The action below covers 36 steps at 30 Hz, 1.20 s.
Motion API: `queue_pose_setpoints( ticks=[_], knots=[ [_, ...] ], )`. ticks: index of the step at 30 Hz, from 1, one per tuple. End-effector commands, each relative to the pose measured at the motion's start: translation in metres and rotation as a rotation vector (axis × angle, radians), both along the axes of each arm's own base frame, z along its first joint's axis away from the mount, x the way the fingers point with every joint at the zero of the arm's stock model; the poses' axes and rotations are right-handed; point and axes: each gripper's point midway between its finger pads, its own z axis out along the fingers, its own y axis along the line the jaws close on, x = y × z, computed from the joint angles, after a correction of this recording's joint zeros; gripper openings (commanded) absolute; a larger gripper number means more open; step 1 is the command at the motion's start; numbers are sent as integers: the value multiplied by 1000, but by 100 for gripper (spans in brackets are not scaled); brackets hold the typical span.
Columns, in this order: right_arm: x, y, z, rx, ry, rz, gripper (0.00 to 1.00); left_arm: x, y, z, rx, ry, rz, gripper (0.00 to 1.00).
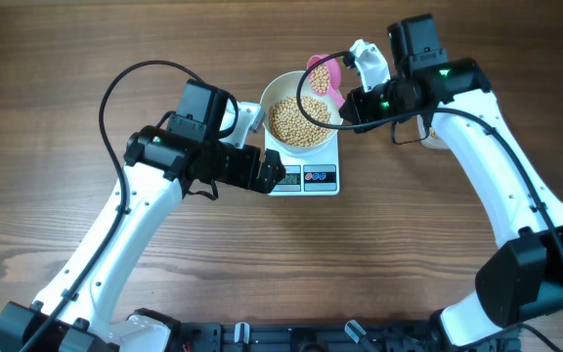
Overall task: Scoop item into bowl and weigh 150g on scale
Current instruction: 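Tilt the scoop over the bowl to pour soybeans in gradually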
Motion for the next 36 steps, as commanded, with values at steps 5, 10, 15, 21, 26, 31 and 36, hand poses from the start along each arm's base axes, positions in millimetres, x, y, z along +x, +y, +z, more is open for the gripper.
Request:
queue_pose_setpoints(
  ticks=[5,10,15,21,26,31,36],
  knots=[
    [5,-3,5,-37,-42,16,4,1,-2,1,-6,-7,-17,100],
    [2,5,2,-79,-64,55,4,1,-2,1,-6,-7,-16,100],
    [3,9,1,-107,-85,60,4,1,-2,1,-5,-7,-16,100],
    [4,9,2,-107,-87,61,4,1,-2,1,-6,-7,-16,100],
    [4,9,2,-105,-86,59,4,1,-2,1,-5,-7,-16,100],
    [3,10,2,-99,-84,61,4,1,-2,1,-6,-7,-16,100],
    [4,10,3,-100,-92,63,4,1,-2,1,-5,-7,-16,100]
  ],
)
